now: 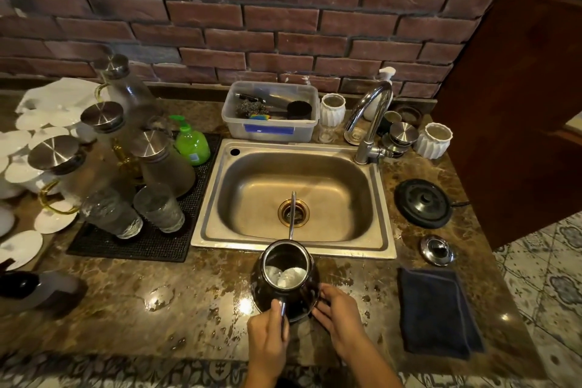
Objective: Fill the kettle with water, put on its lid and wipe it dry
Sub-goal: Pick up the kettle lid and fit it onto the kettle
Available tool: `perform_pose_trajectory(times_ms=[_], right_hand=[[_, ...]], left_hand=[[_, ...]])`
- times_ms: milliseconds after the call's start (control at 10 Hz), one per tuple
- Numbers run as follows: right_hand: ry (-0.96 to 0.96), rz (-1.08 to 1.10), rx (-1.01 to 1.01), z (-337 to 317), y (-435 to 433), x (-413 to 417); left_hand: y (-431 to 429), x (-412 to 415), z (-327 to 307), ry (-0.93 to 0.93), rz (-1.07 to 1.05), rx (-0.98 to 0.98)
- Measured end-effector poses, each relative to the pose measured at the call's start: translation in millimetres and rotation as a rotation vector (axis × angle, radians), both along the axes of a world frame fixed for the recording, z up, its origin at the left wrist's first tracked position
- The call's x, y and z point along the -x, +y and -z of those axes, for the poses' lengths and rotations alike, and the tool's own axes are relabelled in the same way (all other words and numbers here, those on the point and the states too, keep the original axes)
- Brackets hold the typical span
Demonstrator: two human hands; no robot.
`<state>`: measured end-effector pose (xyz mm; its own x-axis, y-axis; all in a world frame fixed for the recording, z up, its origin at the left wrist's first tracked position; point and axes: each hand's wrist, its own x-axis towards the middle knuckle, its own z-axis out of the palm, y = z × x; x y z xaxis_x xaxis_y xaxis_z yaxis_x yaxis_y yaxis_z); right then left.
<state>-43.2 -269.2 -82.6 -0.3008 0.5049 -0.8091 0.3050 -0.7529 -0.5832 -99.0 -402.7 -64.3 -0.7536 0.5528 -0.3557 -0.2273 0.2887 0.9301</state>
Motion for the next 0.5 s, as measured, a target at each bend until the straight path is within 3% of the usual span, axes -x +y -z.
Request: perform_pose_trajectory(times_ms=[200, 300, 500], right_hand=[[-0.002, 0.032, -0.013, -12.2, -1.4, 3.8], [-0.001, 0.053, -0.017, -19.0, -2.7, 5.7], [0.024, 0.084, -0.031, -16.0, -7.8, 7.0]], left_hand=[[0.1, 2.1, 3.0, 0.171, -0.084, -0.019], [-0.1, 3.0, 9.3, 0.164, -0.107, -0.024], [-9.7, 9.7, 3.9, 0.148, 0.047, -0.055]])
